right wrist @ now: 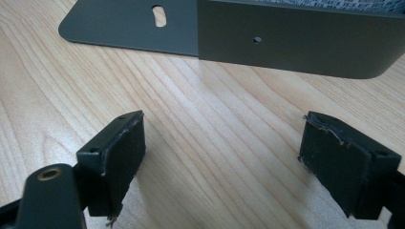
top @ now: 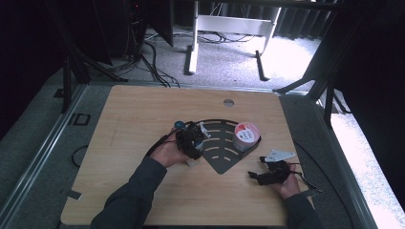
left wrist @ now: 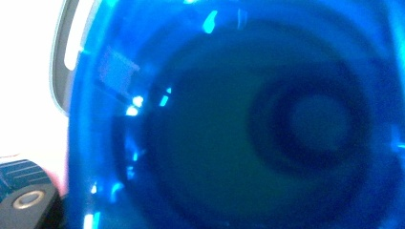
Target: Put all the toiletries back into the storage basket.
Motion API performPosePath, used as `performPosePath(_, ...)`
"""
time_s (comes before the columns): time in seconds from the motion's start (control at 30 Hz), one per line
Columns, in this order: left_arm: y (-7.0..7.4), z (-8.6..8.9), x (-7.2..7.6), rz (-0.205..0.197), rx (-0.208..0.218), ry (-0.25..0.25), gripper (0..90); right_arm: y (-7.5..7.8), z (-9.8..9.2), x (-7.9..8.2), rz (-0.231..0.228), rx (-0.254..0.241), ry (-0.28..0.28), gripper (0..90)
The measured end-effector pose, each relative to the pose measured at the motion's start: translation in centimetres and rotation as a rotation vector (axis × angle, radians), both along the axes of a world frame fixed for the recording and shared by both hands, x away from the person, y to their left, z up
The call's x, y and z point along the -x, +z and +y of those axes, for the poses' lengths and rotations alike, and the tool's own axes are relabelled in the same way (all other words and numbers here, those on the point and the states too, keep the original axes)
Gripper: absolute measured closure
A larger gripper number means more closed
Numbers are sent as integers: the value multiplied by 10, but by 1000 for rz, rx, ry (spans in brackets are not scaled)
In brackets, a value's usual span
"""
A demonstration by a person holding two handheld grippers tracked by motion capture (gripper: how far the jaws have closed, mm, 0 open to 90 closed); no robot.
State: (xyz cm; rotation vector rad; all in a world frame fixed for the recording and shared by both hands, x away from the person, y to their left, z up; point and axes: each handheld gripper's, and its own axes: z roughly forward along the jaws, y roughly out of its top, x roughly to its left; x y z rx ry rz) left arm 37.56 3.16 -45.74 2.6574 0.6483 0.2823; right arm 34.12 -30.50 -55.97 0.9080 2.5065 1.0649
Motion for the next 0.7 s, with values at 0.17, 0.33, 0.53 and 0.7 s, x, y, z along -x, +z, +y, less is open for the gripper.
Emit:
performPosePath(0.17,0,1,-1,7,3,5,498,0,0,0,0,0,0,154)
performPosePath(0.33,-1,2,-1,15,1,8,496,0,0,0,0,0,0,154)
performPosePath(0.53,-1,2,-1,21,-7,12,504,0,0,0,0,0,1,154)
performPosePath(0.7,0,1,-1,29,5,11,526,0,0,0,0,0,0,154)
